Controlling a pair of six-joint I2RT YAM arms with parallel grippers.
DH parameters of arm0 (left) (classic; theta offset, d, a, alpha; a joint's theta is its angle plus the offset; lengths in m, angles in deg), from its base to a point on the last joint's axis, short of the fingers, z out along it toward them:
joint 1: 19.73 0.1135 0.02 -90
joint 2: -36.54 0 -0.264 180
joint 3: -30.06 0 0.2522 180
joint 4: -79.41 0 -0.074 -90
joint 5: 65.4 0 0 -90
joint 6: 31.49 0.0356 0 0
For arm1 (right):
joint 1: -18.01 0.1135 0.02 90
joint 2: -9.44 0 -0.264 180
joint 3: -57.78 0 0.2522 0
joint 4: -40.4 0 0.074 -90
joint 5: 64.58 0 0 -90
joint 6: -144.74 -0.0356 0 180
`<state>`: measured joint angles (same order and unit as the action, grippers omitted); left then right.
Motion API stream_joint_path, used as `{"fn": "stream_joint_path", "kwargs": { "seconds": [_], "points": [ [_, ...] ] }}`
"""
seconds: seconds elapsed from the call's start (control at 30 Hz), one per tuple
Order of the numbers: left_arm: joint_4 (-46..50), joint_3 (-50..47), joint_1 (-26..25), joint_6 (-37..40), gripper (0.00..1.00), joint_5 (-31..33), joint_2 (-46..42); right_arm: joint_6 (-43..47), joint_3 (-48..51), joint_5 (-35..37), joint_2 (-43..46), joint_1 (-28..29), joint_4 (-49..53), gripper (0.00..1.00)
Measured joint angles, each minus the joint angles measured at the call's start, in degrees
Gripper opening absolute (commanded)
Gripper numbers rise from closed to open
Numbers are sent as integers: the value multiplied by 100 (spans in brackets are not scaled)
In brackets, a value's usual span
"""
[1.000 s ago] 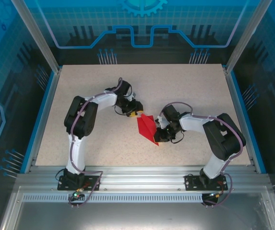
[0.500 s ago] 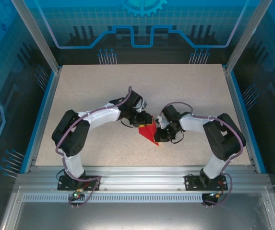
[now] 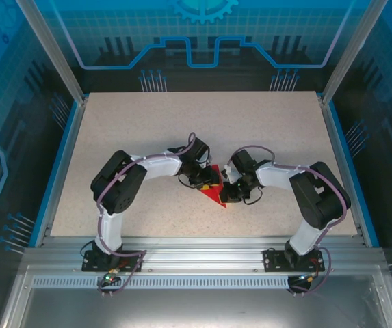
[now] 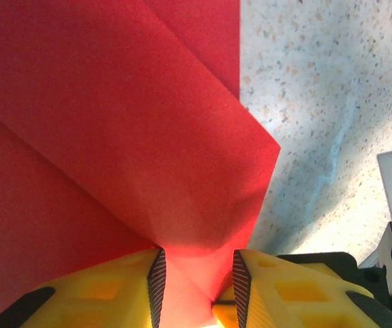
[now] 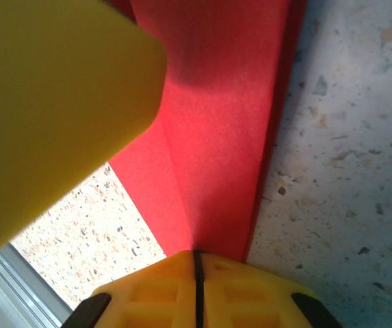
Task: Fold a paper plane with a square sheet of paper (fold left side to right side)
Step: Fourth fold the wing at the center of the table.
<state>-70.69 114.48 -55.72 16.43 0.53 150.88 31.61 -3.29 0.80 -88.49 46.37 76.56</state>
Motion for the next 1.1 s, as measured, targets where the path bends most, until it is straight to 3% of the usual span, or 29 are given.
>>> {"fn": "stream_joint_path", "kwargs": {
  "seconds": [0.73, 1.1],
  "points": [
    [-107, -7, 549, 57, 37, -131, -490, 0, 0, 2, 0, 0, 2, 8],
    [2, 975, 610, 264, 36, -168, 437, 0, 0, 2, 0, 0, 2, 9]
  ]
}}
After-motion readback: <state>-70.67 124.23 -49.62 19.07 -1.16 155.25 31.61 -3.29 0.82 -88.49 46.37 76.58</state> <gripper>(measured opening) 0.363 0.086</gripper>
